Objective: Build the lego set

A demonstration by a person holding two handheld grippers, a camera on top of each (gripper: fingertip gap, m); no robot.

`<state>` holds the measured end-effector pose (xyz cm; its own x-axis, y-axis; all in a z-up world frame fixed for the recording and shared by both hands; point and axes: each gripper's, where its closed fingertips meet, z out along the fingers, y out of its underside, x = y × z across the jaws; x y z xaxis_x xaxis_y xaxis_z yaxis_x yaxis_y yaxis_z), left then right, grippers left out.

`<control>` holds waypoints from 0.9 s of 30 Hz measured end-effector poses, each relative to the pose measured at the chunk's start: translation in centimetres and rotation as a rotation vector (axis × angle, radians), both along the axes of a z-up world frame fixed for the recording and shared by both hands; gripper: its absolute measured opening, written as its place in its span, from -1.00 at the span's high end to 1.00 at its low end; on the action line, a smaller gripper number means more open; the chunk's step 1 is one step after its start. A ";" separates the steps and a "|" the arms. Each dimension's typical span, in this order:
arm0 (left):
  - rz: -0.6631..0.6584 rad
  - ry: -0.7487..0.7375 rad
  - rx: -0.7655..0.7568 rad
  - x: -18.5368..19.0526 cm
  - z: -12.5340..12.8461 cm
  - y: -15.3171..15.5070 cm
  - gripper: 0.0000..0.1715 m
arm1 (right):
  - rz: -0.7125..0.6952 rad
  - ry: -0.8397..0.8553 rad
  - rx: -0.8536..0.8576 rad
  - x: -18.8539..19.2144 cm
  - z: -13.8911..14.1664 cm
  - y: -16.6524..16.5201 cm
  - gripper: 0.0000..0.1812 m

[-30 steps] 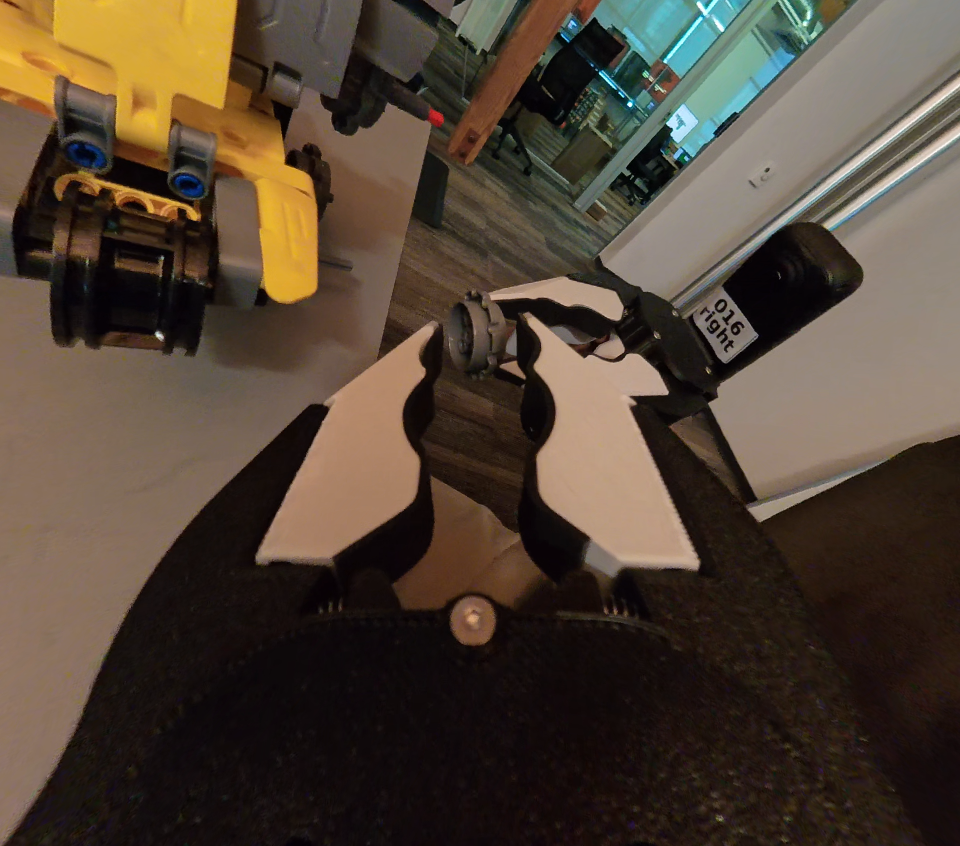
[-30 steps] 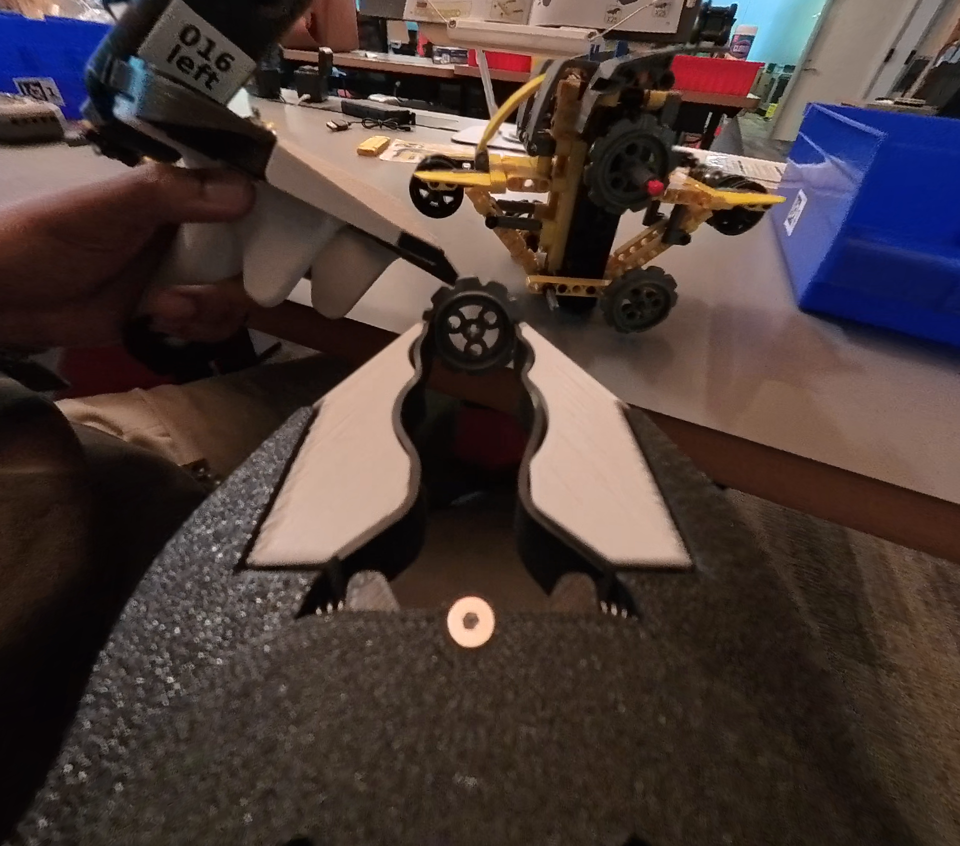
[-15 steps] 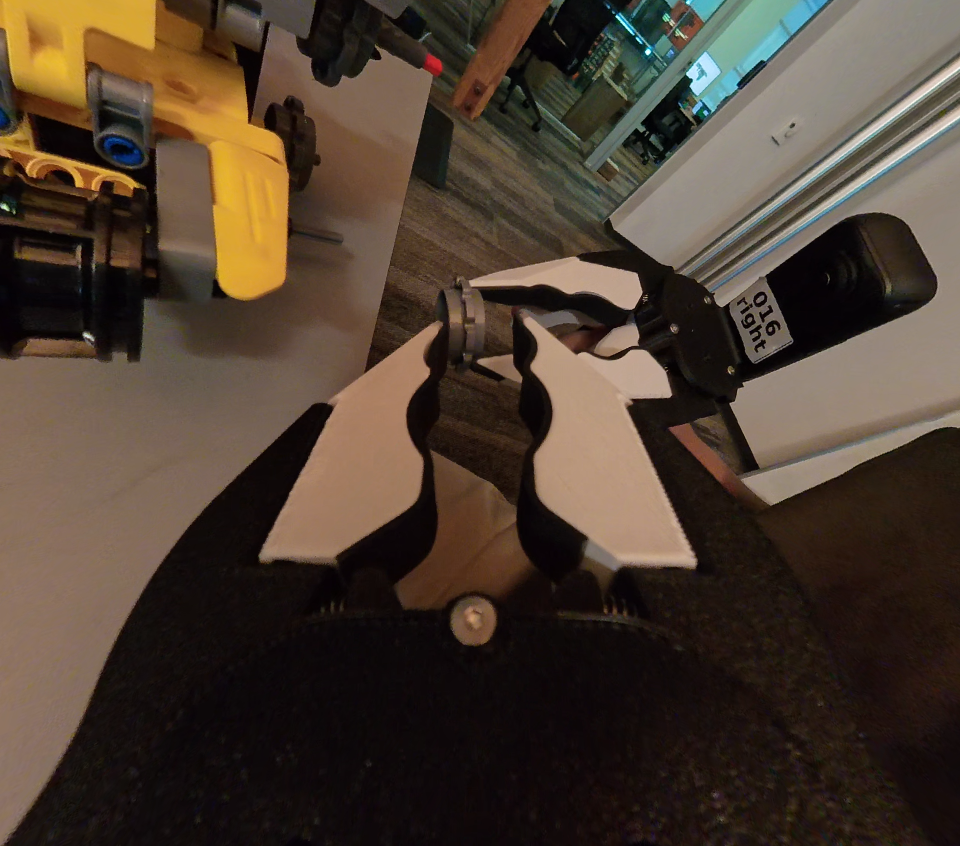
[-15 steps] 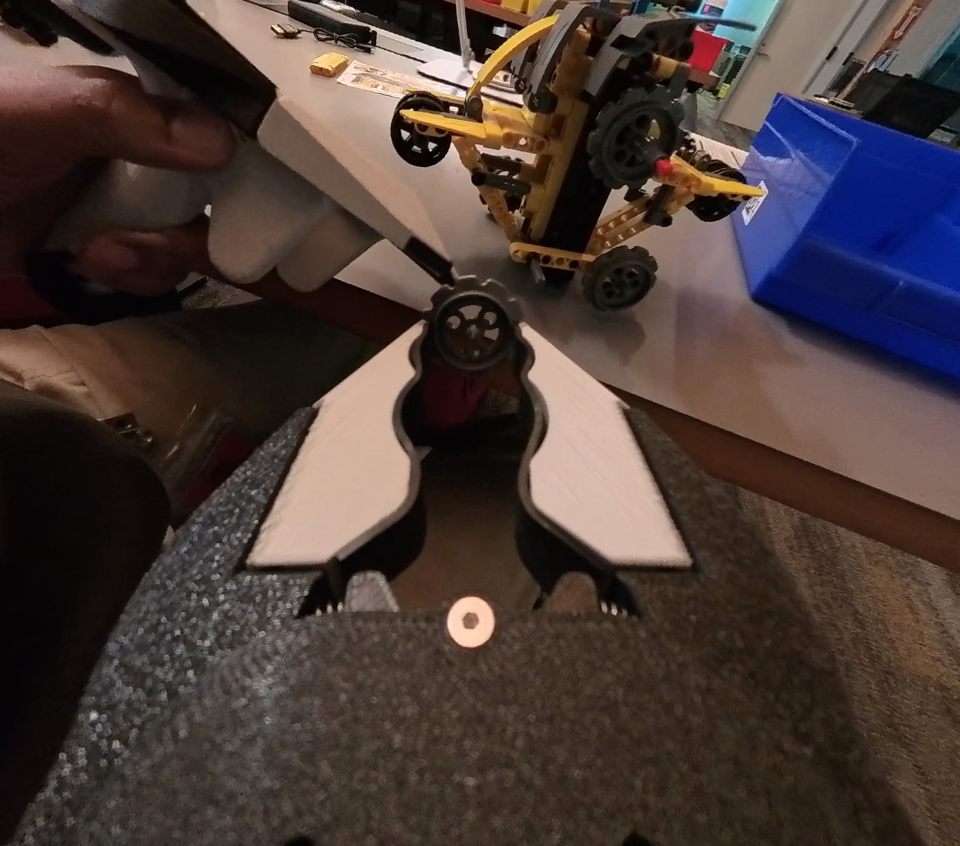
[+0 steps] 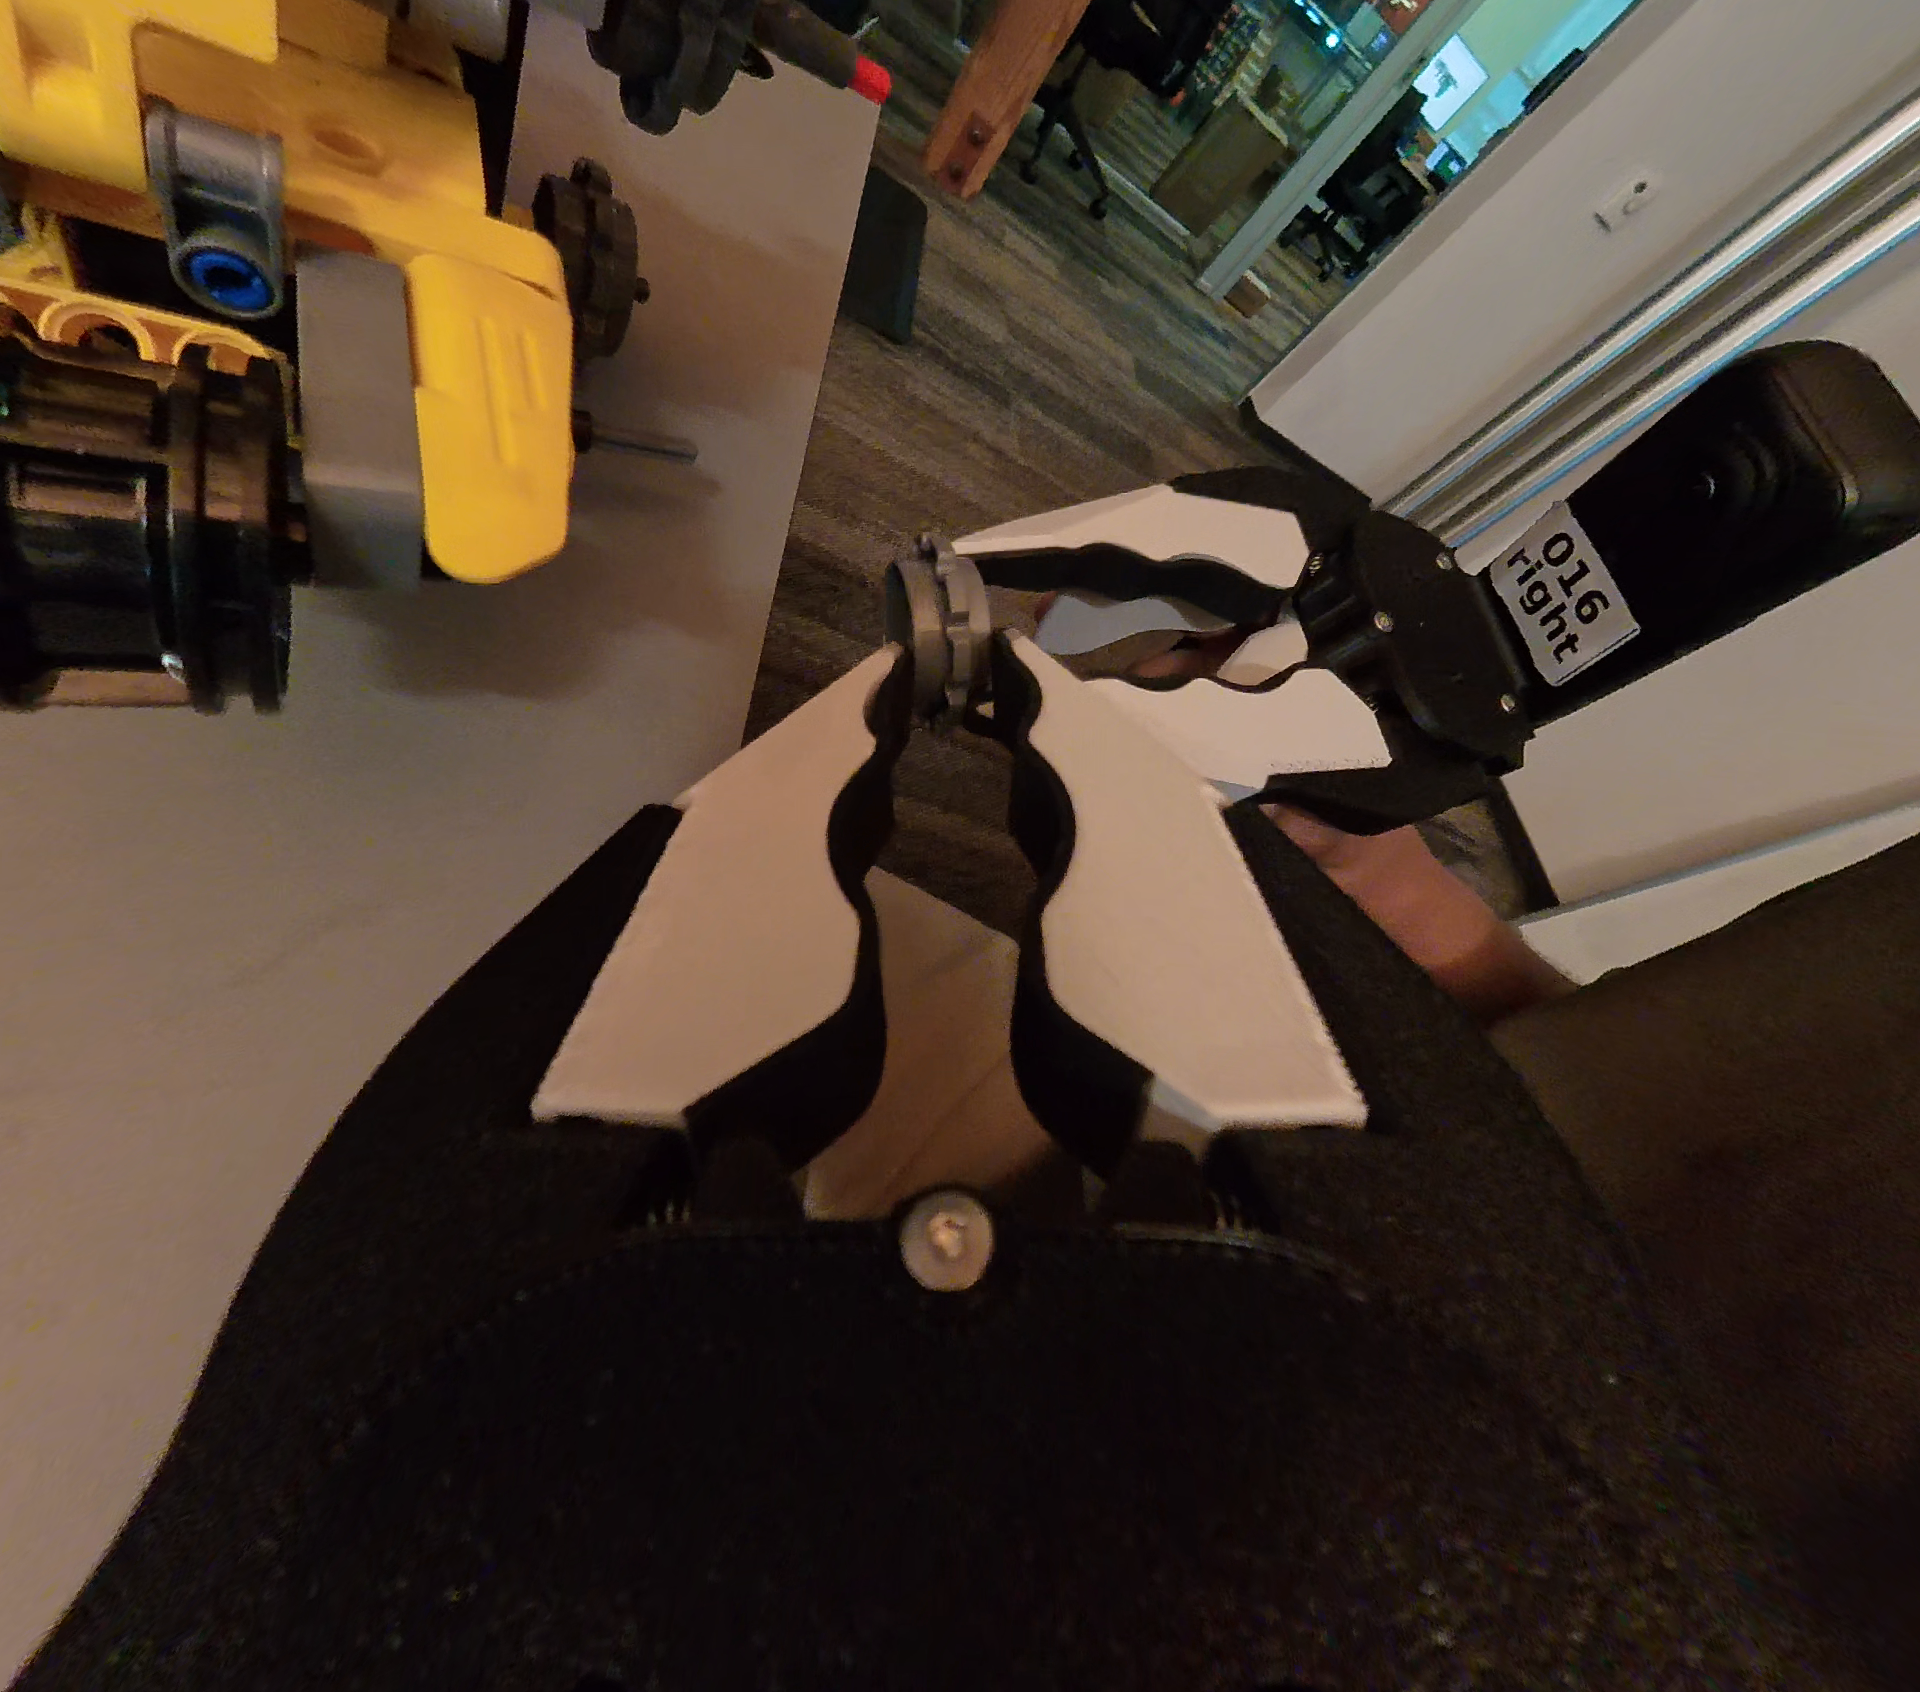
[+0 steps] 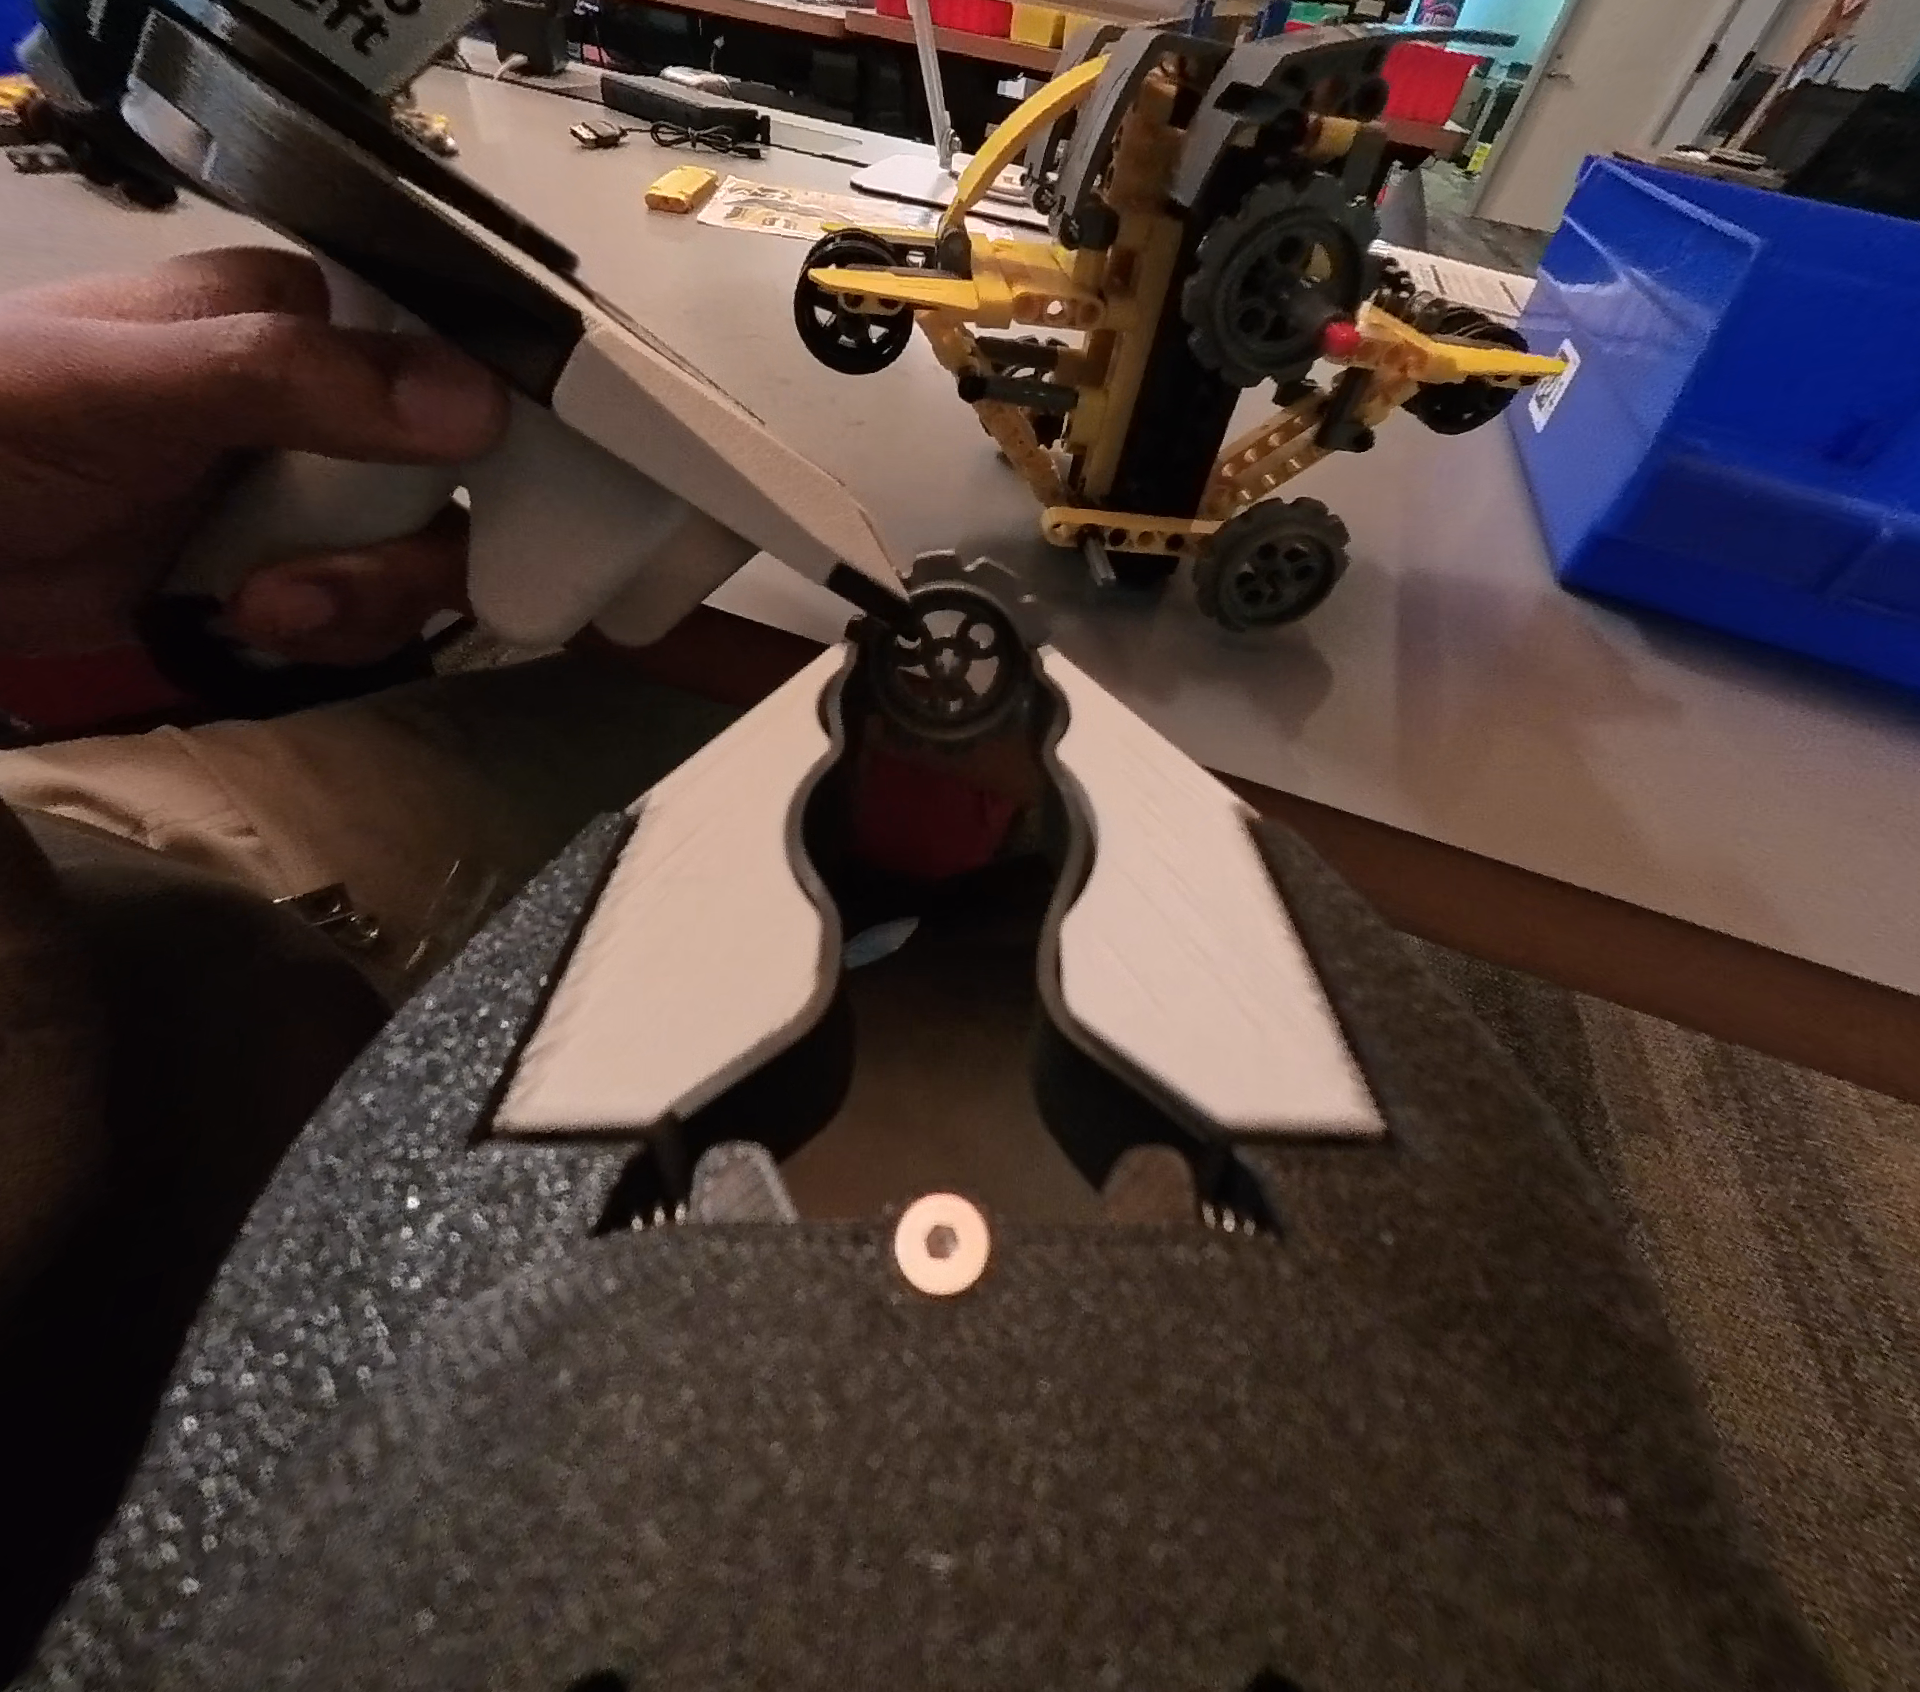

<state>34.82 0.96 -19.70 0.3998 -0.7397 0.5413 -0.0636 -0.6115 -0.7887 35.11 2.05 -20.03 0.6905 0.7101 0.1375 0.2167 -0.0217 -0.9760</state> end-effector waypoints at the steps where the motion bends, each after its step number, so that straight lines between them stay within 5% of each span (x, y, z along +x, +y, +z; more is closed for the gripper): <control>1: 0.000 0.007 0.003 0.0 0.0 0.0 0.88 | 0.004 0.006 -0.005 -0.1 0.0 0.0 0.66; 12: -0.009 0.048 -0.012 -0.4 -0.2 0.0 0.89 | 0.033 0.017 -0.043 -0.2 -0.3 -0.2 0.65; 21: -0.089 0.114 -0.086 -0.4 -1.3 -0.8 0.88 | 0.087 -0.081 0.027 -0.5 -0.9 -1.1 0.47; 27: -0.145 0.169 -0.121 -0.5 -1.8 -1.6 0.88 | 0.130 -0.142 0.045 -0.9 -1.4 -1.8 0.54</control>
